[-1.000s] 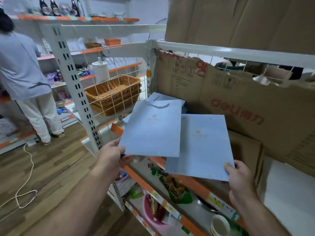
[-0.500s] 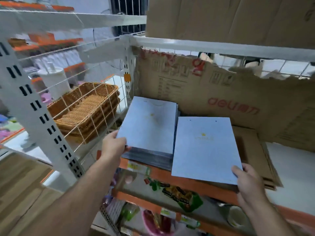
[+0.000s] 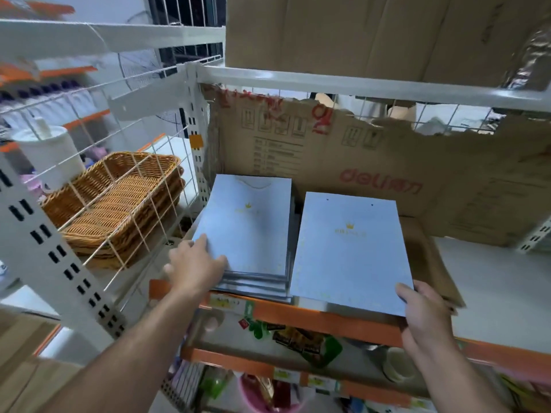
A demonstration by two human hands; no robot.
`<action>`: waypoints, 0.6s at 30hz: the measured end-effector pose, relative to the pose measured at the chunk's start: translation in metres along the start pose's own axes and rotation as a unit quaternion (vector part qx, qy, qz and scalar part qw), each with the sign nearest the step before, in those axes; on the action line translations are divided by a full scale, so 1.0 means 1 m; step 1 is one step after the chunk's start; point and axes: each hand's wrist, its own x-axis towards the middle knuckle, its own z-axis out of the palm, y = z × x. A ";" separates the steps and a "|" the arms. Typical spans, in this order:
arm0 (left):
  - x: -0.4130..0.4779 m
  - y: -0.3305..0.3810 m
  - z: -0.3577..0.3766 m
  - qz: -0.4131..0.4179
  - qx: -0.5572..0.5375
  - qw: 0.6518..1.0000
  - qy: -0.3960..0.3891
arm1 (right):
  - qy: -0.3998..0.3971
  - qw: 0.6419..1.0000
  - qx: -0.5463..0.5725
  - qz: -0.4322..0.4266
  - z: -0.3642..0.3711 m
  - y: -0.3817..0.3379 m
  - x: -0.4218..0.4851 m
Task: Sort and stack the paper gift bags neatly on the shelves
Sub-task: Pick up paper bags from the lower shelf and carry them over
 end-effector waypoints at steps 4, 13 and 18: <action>0.000 0.001 -0.004 0.007 0.048 0.999 -0.016 | -0.028 1.000 0.002 0.009 0.011 0.000 0.006; -0.004 0.000 -0.009 0.029 0.020 0.999 -0.009 | -0.044 0.999 0.015 0.006 0.033 -0.001 0.007; 0.002 -0.010 -0.012 0.061 0.010 0.998 -0.002 | -0.044 0.999 0.020 0.004 0.052 0.000 0.001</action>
